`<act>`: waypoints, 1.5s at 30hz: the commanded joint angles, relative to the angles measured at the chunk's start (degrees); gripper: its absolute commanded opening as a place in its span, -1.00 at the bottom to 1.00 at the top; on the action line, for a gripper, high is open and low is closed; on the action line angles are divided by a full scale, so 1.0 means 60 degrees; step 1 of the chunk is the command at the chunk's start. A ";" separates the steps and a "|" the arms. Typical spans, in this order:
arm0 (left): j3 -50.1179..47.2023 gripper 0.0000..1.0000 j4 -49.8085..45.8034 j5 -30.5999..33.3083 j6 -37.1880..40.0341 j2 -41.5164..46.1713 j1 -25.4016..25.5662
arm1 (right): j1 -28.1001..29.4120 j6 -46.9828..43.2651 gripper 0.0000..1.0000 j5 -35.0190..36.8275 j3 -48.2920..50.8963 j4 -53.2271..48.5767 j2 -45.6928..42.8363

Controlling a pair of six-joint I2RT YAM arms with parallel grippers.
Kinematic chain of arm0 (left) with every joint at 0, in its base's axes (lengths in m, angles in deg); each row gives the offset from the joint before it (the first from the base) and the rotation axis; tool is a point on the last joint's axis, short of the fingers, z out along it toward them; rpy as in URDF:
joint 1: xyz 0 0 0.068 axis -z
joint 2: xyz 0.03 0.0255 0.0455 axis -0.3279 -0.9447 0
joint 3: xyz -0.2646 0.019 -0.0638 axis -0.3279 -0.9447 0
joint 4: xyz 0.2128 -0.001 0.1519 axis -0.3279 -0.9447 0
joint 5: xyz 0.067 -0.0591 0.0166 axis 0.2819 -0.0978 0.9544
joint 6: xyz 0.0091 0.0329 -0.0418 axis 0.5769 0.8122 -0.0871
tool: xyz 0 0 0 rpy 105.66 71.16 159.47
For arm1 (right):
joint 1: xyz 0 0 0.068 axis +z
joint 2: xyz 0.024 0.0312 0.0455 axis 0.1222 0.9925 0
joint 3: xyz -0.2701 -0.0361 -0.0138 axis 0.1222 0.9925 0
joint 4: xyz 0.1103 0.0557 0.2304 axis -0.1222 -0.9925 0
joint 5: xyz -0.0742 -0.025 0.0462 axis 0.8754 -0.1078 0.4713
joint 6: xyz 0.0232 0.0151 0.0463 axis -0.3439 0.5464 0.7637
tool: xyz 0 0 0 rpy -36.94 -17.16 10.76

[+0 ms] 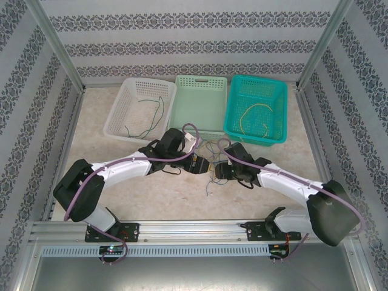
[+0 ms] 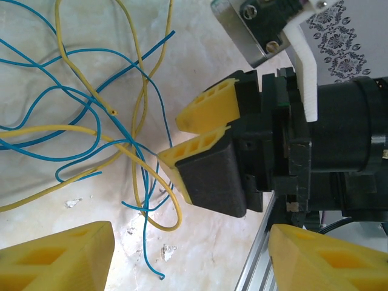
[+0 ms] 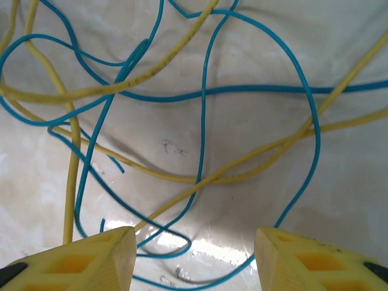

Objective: Untangle the cables

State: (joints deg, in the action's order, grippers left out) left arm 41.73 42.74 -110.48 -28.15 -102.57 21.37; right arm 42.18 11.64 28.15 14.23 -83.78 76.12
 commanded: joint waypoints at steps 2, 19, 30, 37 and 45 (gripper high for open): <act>0.0138 0.39 -0.0254 0.0097 0.0343 0.0217 0.0017 | 0.0102 -0.0286 0.05 0.0270 -0.0267 0.0310 0.0614; 0.0072 0.39 -0.0541 0.0383 0.0659 0.0618 -0.0248 | 0.0239 -0.0194 -1.00 0.0647 -0.0061 0.0067 -0.0859; 0.0291 0.38 -0.0475 0.0265 0.0772 0.0410 -0.0259 | 0.0263 0.0022 -1.00 0.0960 -0.0070 -0.1349 -0.3312; 0.0369 0.37 -0.0212 -0.0185 0.0846 0.0407 -0.0246 | 0.0264 -0.0212 -1.00 0.1148 -0.0961 -0.1882 -0.3908; 0.0904 0.37 -0.0490 -0.0281 0.0959 -0.0007 -0.0204 | 0.0591 -0.0616 -1.00 0.1015 -0.2027 -0.1944 -0.3237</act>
State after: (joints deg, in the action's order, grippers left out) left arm 44.88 41.04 -110.78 -24.02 -101.11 20.50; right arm 44.58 9.65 33.66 3.98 -95.38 56.36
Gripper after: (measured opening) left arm 0.685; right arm 0.067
